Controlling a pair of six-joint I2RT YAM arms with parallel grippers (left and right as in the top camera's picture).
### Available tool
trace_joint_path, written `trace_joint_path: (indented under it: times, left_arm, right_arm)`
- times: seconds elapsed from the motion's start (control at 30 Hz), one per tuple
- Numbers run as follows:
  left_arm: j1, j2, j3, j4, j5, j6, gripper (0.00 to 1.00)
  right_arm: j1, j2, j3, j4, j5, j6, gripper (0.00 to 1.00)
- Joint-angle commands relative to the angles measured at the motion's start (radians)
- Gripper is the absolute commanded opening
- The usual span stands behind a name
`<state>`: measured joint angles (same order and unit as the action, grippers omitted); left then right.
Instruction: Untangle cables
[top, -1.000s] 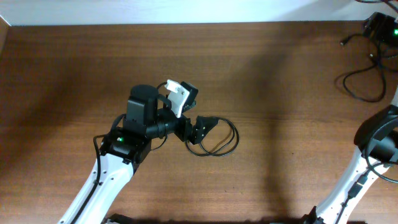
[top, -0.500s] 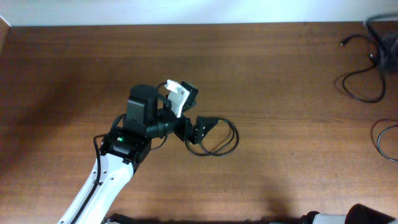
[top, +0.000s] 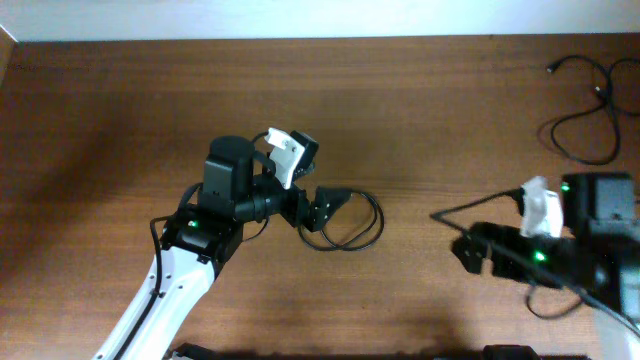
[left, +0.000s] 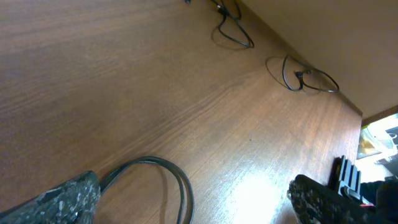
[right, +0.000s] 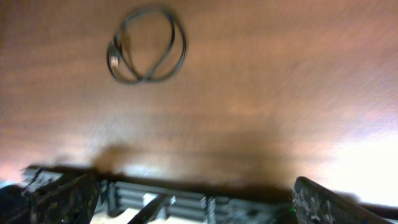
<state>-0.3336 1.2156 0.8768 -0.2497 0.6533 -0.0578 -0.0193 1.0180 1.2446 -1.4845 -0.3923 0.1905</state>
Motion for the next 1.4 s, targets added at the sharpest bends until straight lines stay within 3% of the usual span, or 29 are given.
trace_joint_path:
  times: [0.0,0.1,0.23,0.27,0.3,0.4,0.5,0.57,0.63,0.7,0.77,0.93,1.0,1.03,1.07,1.17,1.27,1.3,1.33,1.37]
  left_arm:
    - [0.001,-0.004,0.004,0.001,0.001,-0.002,0.99]
    - [0.001,-0.004,0.004,0.001,0.001,-0.002,0.99]
    - [0.001,-0.004,0.004,0.001,0.002,-0.002,0.99]
    - [0.001,-0.004,0.004,-0.022,0.082,-0.003,0.99]
    - [0.003,-0.004,0.004,-0.066,0.024,-0.002,0.99]
    - [0.180,-0.100,0.006,-0.185,-0.029,0.005,0.99]
    - [0.552,-0.398,0.006,-0.428,-0.119,0.005,0.99]
    - [0.732,-0.608,0.006,-0.599,-0.264,0.005,0.99]
    - [0.747,-0.684,0.006,-0.636,-0.289,0.005,0.99]
    - [0.747,-0.685,0.006,-0.673,-0.288,0.005,0.99]
    - [0.747,-0.685,0.006,-0.673,-0.288,0.005,0.99]
    - [0.747,-0.685,0.006,-0.673,-0.288,0.005,0.99]
    - [0.747,-0.685,0.006,-0.673,-0.288,0.005,0.99]
    - [0.747,-0.685,0.006,-0.673,-0.288,0.005,0.99]
    - [0.747,-0.685,0.006,-0.673,-0.288,0.005,0.99]
    - [0.747,-0.685,0.006,-0.673,-0.288,0.005,0.99]
    - [0.747,-0.685,0.006,-0.673,-0.288,0.005,0.99]
    - [0.747,-0.685,0.006,-0.673,-0.288,0.005,0.99]
    - [0.747,-0.685,0.006,-0.673,-0.288,0.005,0.99]
    - [0.747,-0.685,0.006,-0.673,-0.288,0.005,0.99]
  right_arm:
    - [0.007,0.105,-0.248,0.056,-0.132,0.034,0.98]
    - [0.007,0.142,-0.378,0.158,-0.214,0.028,0.97]
    - [0.007,0.142,-0.385,0.186,-0.218,0.028,0.97]
    - [0.007,0.142,-0.385,0.183,-0.219,0.028,0.97]
    - [0.007,0.140,-0.385,0.174,-0.229,0.028,0.97]
    - [0.007,0.138,-0.385,0.165,-0.229,0.028,0.97]
    - [0.008,0.138,-0.385,0.228,-0.232,0.028,0.97]
    - [0.086,0.139,-0.385,0.397,-0.230,0.028,0.97]
    - [0.204,0.145,-0.385,0.564,-0.170,0.029,0.95]
    - [0.383,0.194,-0.385,0.774,0.029,0.028,0.82]
    - [0.457,0.285,-0.385,0.933,0.294,0.027,0.77]
    - [0.477,0.718,-0.384,1.305,0.307,-0.264,0.76]
    - [0.478,0.820,-0.384,1.423,0.295,-0.266,0.75]
    - [0.478,0.851,-0.384,1.458,0.267,-0.265,0.66]
    - [0.478,0.882,-0.385,1.469,0.254,-0.266,0.47]
    - [0.478,0.998,-0.385,1.467,0.309,-0.266,0.19]
    - [0.477,1.048,-0.385,1.440,0.352,-0.266,0.25]
    - [0.477,1.048,-0.385,1.424,0.354,-0.289,0.19]
    - [0.477,1.048,-0.384,1.410,0.423,-0.344,0.04]
    - [0.477,1.045,-0.382,1.410,0.506,-0.344,0.04]
